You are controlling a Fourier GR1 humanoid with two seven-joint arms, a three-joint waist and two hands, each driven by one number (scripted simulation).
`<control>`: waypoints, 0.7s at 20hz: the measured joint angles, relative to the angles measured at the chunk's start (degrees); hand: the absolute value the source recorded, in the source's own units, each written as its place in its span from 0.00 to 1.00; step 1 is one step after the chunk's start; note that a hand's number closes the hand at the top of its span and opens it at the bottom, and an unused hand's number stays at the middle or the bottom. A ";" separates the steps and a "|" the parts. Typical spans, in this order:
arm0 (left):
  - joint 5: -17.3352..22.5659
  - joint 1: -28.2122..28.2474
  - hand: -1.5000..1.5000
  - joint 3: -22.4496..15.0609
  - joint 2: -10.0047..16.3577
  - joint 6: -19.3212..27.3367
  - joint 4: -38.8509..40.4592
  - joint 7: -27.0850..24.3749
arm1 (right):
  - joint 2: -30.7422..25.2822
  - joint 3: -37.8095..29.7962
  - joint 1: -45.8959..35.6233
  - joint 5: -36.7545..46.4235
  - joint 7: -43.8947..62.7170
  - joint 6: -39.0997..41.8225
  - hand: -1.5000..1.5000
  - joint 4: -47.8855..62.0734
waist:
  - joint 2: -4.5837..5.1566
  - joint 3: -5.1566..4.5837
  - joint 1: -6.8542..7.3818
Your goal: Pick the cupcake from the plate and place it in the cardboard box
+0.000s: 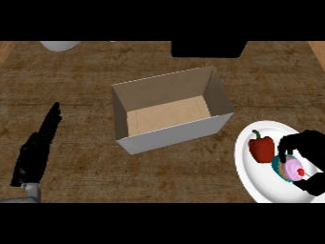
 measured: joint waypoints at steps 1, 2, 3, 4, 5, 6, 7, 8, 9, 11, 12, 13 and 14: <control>0.04 -0.41 0.50 -0.37 -0.10 -0.36 0.17 -0.09 | -0.17 0.63 -3.19 0.52 -0.76 -0.12 1.00 1.56 | 0.20 0.04 0.83; 0.03 -0.94 0.50 -0.78 -0.06 -0.79 0.05 -0.09 | -0.44 1.27 -6.36 1.08 -1.51 -0.15 1.00 3.02 | 0.48 0.08 2.02; 0.03 -1.84 0.50 -1.15 -0.07 -1.18 0.16 -0.03 | -0.82 1.84 -9.50 1.56 -2.48 -0.18 1.00 4.30 | 0.87 0.12 3.21; -0.02 -2.32 0.50 -1.83 -0.41 -1.48 0.09 -0.16 | -1.30 2.62 -12.24 2.24 -3.67 -0.35 1.00 5.46 | 1.23 0.15 4.52; -0.22 -2.84 0.50 -2.43 -0.61 -1.67 -0.08 -0.04 | -1.66 3.21 -14.91 2.67 -5.09 -0.64 1.00 7.02 | 1.52 0.20 5.53; -0.28 -3.39 0.50 -2.77 -0.65 -1.93 -0.09 0.04 | -1.69 3.50 -17.70 2.81 -6.40 -1.04 1.00 8.76 | 1.75 0.24 6.29; -0.36 -3.58 0.50 -3.01 -0.72 -2.03 -0.14 0.03 | -1.81 3.87 -20.10 3.15 -8.05 -1.80 1.00 10.98 | 1.88 0.26 6.75; -0.40 -3.94 0.50 -3.20 -0.90 -2.05 0.03 0.03 | -1.95 4.02 -22.69 3.41 -9.45 -2.43 1.00 13.14 | 2.04 0.28 7.11; -0.44 -4.23 0.50 -3.24 -0.95 -2.05 0.12 0.05 | -1.97 4.15 -25.11 3.71 -10.94 -3.34 1.00 15.53 | 2.09 0.28 7.23; -0.60 -4.97 0.50 -3.18 -0.91 -2.04 0.78 0.07 | -1.83 3.66 -30.13 3.77 -13.36 -4.91 1.00 20.24 | 2.23 0.28 7.29; -0.68 -4.79 0.50 -3.30 -0.98 -2.02 0.55 0.12 | -1.76 3.22 -32.43 3.71 -14.43 -5.70 1.00 22.84 | 2.19 0.27 7.31; -0.79 -4.81 0.50 -3.26 -0.95 -1.93 0.66 0.07 | -1.91 2.66 -34.39 3.43 -15.95 -6.64 1.00 25.42 | 2.17 0.27 7.09; -1.04 -4.61 0.50 -3.55 -1.21 -1.74 0.60 0.08 | -1.99 2.10 -36.66 2.93 -17.06 -6.86 1.00 27.94 | 2.13 0.27 6.98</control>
